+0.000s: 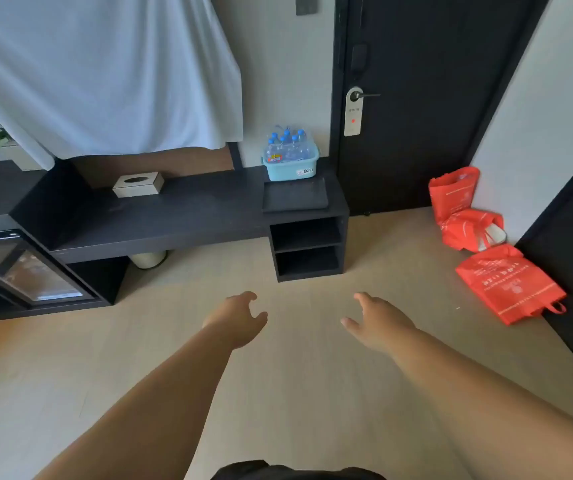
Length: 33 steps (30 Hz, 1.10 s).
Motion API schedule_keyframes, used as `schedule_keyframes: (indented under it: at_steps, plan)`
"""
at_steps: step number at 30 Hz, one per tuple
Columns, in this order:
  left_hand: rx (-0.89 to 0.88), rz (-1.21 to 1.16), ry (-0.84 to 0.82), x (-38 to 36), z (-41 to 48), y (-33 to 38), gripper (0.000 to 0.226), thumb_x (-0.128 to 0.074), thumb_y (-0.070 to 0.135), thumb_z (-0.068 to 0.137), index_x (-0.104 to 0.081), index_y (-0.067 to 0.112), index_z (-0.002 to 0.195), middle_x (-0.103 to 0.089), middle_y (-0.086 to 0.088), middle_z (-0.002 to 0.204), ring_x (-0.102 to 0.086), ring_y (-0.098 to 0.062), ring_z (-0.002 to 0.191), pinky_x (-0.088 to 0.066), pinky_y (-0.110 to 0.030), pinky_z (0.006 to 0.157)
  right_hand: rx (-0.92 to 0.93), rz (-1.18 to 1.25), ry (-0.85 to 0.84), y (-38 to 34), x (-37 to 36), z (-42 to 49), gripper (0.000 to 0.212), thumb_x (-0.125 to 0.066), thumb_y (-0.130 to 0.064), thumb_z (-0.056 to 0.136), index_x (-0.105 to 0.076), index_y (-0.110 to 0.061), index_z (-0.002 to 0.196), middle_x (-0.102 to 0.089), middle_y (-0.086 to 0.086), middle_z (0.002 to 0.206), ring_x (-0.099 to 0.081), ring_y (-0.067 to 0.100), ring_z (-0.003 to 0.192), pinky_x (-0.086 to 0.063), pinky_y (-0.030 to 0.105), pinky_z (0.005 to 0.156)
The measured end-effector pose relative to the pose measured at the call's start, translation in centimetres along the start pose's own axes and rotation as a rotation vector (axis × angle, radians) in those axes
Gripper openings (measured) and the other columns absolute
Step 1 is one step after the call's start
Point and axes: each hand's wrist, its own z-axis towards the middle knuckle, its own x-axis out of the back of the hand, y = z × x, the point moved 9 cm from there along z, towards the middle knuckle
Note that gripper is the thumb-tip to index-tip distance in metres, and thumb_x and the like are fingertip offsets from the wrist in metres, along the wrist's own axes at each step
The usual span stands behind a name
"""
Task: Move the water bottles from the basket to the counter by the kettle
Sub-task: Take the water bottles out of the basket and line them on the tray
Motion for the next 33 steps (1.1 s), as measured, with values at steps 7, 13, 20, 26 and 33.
schedule_keyframes:
  at_steps: [7, 13, 20, 26, 33]
  plan:
    - [0.031, -0.006, -0.022, 0.6, 2.6, 0.1, 0.062, -0.053, 0.061, 0.094, -0.048, 0.033, 0.149, -0.062, 0.003, 0.140, -0.063, -0.023, 0.119, -0.056, -0.037, 0.095, -0.041, 0.044, -0.010, 0.8, 1.1, 3.0, 0.077, -0.051, -0.065, 0.099, -0.028, -0.025, 0.161, -0.057, 0.002, 0.144, -0.060, 0.024, 0.123, -0.057, 0.039, 0.090]
    - [0.040, -0.026, -0.033, 1.0, 7.2, 0.0, 0.064, -0.054, 0.060, 0.094, -0.047, 0.032, 0.151, -0.061, 0.001, 0.141, -0.063, -0.024, 0.121, -0.055, -0.038, 0.097, -0.023, 0.002, -0.002, -0.2, 1.8, 7.3, 0.080, -0.051, -0.065, 0.099, -0.026, -0.024, 0.163, -0.057, 0.001, 0.144, -0.060, 0.024, 0.123, -0.057, 0.040, 0.090]
    - [0.061, 0.004, -0.012, 2.9, 16.1, -1.4, 0.062, -0.052, 0.059, 0.096, -0.047, 0.028, 0.151, -0.060, 0.001, 0.143, -0.064, -0.025, 0.119, -0.056, -0.036, 0.093, -0.031, -0.029, 0.006, -2.5, 3.4, 15.4, 0.078, -0.051, -0.063, 0.100, -0.028, -0.023, 0.162, -0.057, 0.003, 0.143, -0.062, 0.025, 0.120, -0.058, 0.038, 0.086]
    - [0.064, 0.025, -0.028, 5.5, 24.2, -3.1, 0.063, -0.051, 0.058, 0.098, -0.046, 0.026, 0.151, -0.059, -0.001, 0.144, -0.063, -0.027, 0.119, -0.056, -0.037, 0.094, -0.057, -0.030, -0.006, -5.1, 5.2, 22.9, 0.077, -0.050, -0.063, 0.100, -0.027, -0.025, 0.163, -0.054, 0.004, 0.151, -0.058, 0.027, 0.129, -0.056, 0.039, 0.094]
    - [0.011, 0.099, -0.076, 8.0, 30.9, -3.6, 0.062, -0.048, 0.056, 0.098, -0.046, 0.025, 0.152, -0.058, -0.001, 0.146, -0.063, -0.028, 0.121, -0.055, -0.038, 0.096, -0.080, 0.003, -0.004, -8.5, 6.2, 28.9, 0.076, -0.052, -0.063, 0.099, -0.030, -0.025, 0.162, -0.055, 0.002, 0.149, -0.059, 0.026, 0.129, -0.056, 0.039, 0.094]
